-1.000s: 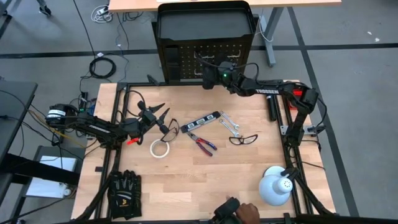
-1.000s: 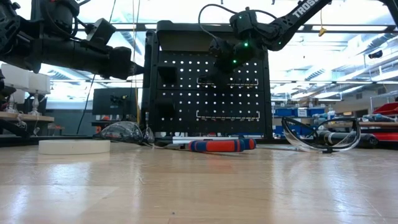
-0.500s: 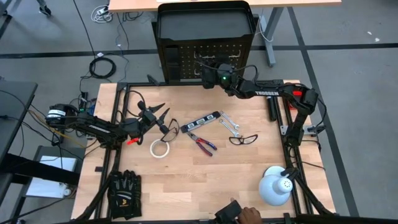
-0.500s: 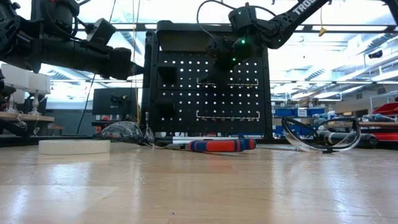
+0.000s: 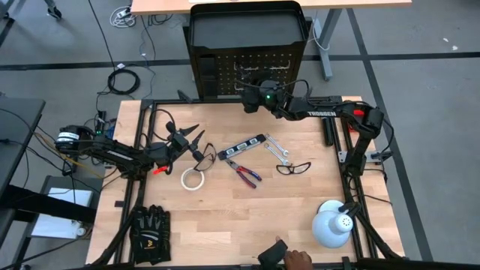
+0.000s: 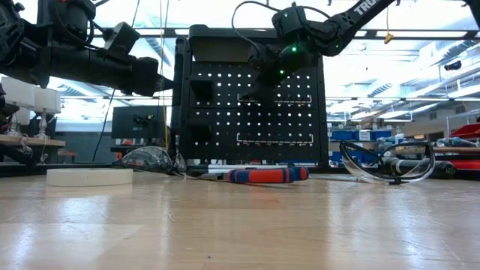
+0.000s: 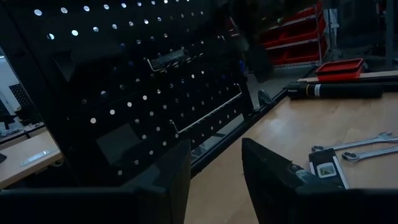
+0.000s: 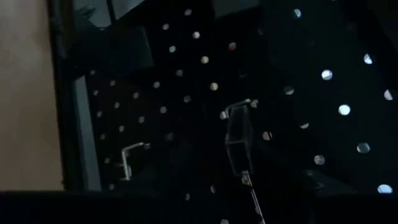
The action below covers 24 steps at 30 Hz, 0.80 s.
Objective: Hang tools onto peg board
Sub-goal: Unhang the utility knife blades from the peg board
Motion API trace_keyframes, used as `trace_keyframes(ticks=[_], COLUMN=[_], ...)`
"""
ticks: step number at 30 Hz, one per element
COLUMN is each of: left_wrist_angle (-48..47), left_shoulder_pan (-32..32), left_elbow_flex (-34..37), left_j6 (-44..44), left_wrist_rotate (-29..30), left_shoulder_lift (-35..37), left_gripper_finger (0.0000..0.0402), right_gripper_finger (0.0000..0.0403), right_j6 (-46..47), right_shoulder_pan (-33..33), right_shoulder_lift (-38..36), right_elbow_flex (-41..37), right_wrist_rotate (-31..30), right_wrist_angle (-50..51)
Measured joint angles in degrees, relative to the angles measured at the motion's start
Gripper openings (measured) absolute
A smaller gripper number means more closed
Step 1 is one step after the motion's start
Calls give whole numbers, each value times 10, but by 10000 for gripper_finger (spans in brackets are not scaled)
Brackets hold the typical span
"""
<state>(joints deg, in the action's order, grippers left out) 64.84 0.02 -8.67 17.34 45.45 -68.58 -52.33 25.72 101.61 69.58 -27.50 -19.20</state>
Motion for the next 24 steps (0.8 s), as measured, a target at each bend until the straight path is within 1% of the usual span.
trace_keyframes(ticks=[4,6,9,13,18,21,24], left_wrist_angle=[0,0,0,-7,-8,-7,-7], left_shoulder_pan=[0,0,0,0,0,0,0], left_elbow_flex=[0,0,0,0,0,0,0], left_j6=[0,0,0,3,3,3,4], left_wrist_rotate=[0,0,0,0,0,0,0], left_shoulder_lift=[0,0,0,0,0,0,0], left_gripper_finger=[144,144,144,144,144,144,144], right_gripper_finger=[227,239,244,238,224,209,185], right_j6=[-2,-2,-17,-33,-29,-29,-37], right_shoulder_pan=[11,17,22,22,22,20,15], right_shoulder_lift=[11,21,47,68,70,69,69], right_elbow_flex=[0,7,32,54,55,55,55], right_wrist_rotate=[4,3,3,-22,-30,-44,-62], right_wrist_angle=[-25,-38,-48,-48,-47,-48,-47])
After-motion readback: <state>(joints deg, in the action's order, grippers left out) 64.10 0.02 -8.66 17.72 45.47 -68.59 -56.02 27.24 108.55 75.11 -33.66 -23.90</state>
